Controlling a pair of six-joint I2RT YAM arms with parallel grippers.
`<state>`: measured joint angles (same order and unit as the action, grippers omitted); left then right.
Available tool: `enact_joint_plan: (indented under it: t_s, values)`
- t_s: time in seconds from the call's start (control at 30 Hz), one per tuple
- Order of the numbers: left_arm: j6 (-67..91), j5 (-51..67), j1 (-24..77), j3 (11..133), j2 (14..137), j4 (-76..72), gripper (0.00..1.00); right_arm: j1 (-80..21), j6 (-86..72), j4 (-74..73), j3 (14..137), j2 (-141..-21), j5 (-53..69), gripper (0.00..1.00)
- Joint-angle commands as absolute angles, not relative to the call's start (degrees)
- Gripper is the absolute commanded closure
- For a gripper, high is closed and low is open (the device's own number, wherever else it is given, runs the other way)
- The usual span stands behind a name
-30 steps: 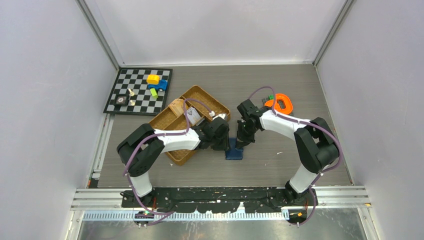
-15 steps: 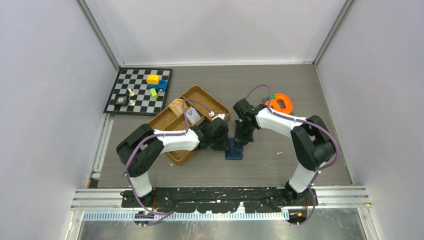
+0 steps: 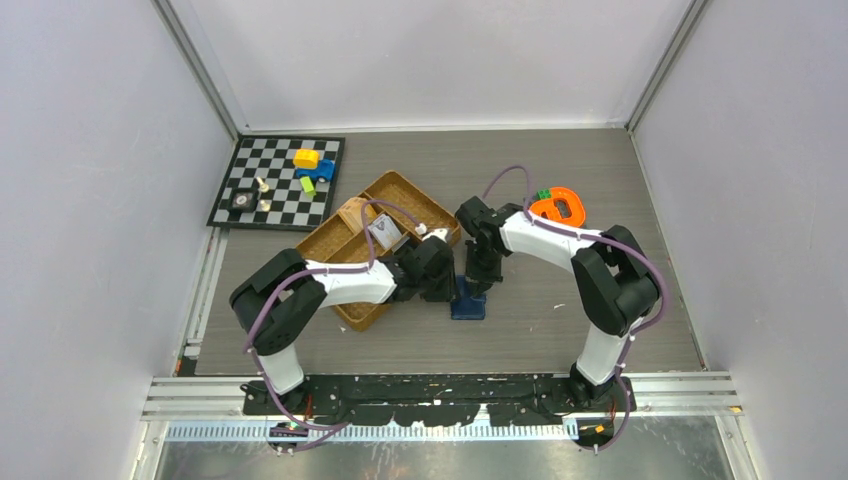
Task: Put the credit cards into the card holder
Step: Close the card holder at the center of the board.
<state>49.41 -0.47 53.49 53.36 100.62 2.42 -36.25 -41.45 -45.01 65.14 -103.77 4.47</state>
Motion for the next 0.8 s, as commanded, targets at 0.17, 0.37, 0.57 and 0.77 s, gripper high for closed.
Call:
enact_joint_plan:
  t_s: [0.17, 0.37, 0.57, 0.77]
  values:
    - [50.02, 2.17, 54.23, 48.48, 103.37, 1.85, 0.78, -40.35, -46.49, -27.49, 59.77, -120.44, -4.95, 0.99]
    - [50.02, 0.93, 54.23, 48.31, 102.30, 2.99, 0.78, -41.04, -46.10, -29.64, 58.81, -113.58, -3.71, 0.99]
    - [50.01, 0.43, 54.23, 48.53, 101.99, 3.34, 0.78, -41.07, -44.46, -36.04, 58.27, -100.72, -2.76, 0.99]
    - [49.92, 0.44, 54.23, 48.87, 102.47, 3.69, 0.78, -41.09, -43.68, -40.17, 58.86, -94.43, -3.71, 0.82]
